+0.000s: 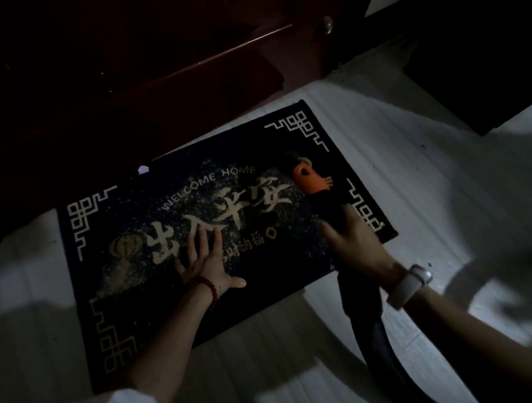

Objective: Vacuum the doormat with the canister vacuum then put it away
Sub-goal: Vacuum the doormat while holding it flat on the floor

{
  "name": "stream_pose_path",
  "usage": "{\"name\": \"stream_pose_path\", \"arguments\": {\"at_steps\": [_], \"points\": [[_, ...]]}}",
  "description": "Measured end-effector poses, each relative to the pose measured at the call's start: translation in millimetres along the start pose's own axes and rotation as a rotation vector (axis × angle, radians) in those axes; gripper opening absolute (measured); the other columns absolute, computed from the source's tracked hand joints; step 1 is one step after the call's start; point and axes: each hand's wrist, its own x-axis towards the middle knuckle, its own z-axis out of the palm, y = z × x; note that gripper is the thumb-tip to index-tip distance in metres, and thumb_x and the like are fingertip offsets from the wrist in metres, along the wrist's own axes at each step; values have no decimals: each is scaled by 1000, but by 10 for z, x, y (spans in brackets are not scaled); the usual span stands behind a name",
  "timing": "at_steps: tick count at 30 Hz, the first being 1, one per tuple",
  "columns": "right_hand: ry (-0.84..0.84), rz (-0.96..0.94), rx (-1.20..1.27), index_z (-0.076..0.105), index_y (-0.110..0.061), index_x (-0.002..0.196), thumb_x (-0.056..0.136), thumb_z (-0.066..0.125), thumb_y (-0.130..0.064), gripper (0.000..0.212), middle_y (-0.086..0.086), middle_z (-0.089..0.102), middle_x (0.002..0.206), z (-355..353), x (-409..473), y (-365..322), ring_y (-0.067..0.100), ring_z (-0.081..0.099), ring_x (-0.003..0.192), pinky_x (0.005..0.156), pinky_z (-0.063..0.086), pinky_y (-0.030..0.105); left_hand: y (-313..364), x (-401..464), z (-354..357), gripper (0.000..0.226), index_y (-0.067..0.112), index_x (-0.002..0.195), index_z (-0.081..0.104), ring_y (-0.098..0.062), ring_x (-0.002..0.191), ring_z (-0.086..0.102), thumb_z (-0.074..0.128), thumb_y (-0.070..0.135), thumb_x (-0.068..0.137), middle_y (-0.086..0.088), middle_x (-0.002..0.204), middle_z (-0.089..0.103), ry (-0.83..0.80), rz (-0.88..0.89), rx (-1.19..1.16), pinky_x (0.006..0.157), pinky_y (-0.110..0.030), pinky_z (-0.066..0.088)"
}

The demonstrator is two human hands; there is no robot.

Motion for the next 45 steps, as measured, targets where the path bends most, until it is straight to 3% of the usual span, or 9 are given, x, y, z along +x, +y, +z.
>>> {"name": "stream_pose_path", "arguments": {"at_steps": [2,7,13,19,23,29,36,40,45], "points": [[-31,15,63,45,-15,112,89,56,-32,30,7,63,78,16,-111,14,18,59,50,44,45,25,-5,-7,-3,123,32,144,-20,-24,140,-27,73,55,68,0,151,-32,0,2,-1,112,-60,5],[198,140,79,47,-9,117,90,54,-36,39,7,57,95,-318,130,64,24,57,84,67,37,27,-4,-4,-8,122,31,144,-19,-25,141,-26,71,58,68,-1,152,-30,5,1,22,112,-60,7],[109,68,26,43,-6,119,91,51,-38,43,12,61,93,51,91,-11,18,53,69,55,38,27,-18,-5,3,119,30,145,-19,-26,141,-24,69,59,69,-2,152,-30,19,15,30,111,-59,8],[98,50,17,31,-17,138,89,57,-33,58,14,58,116,-141,560,-64,32,61,95,79,48,34,-29,4,12,121,29,146,-16,-25,141,-23,69,62,66,-2,153,-27,31,27,28,111,-60,9],[116,67,-19,35,-21,137,87,59,-35,57,12,59,119,-61,711,-129,32,58,104,78,40,29,-24,6,30,121,30,146,-15,-25,142,-21,68,64,65,-1,154,-24,57,18,39,112,-60,10],[-151,-79,-58,33,-27,138,84,61,-42,63,9,62,113,281,224,-274,24,62,90,75,47,28,-43,9,54,122,33,145,-17,-22,141,-26,71,60,65,2,152,-30,53,12,-9,112,-59,7],[37,15,26,42,-19,133,86,62,-35,53,5,58,110,-36,635,-324,15,53,89,75,37,22,-38,1,54,122,33,145,-15,-23,142,-22,70,63,63,2,153,-27,70,14,11,111,-57,8],[-157,58,12,35,-25,136,84,62,-23,59,6,58,102,209,360,-317,8,55,64,55,41,18,-44,15,43,122,33,144,-18,-23,141,-25,70,62,65,2,152,-30,49,16,6,112,-58,6],[-146,-15,6,43,-24,133,81,65,-20,57,1,57,100,91,200,-264,20,59,88,70,39,21,-42,18,60,123,33,144,-20,-23,140,-27,70,62,65,2,151,-33,45,17,1,112,-58,5]]}}
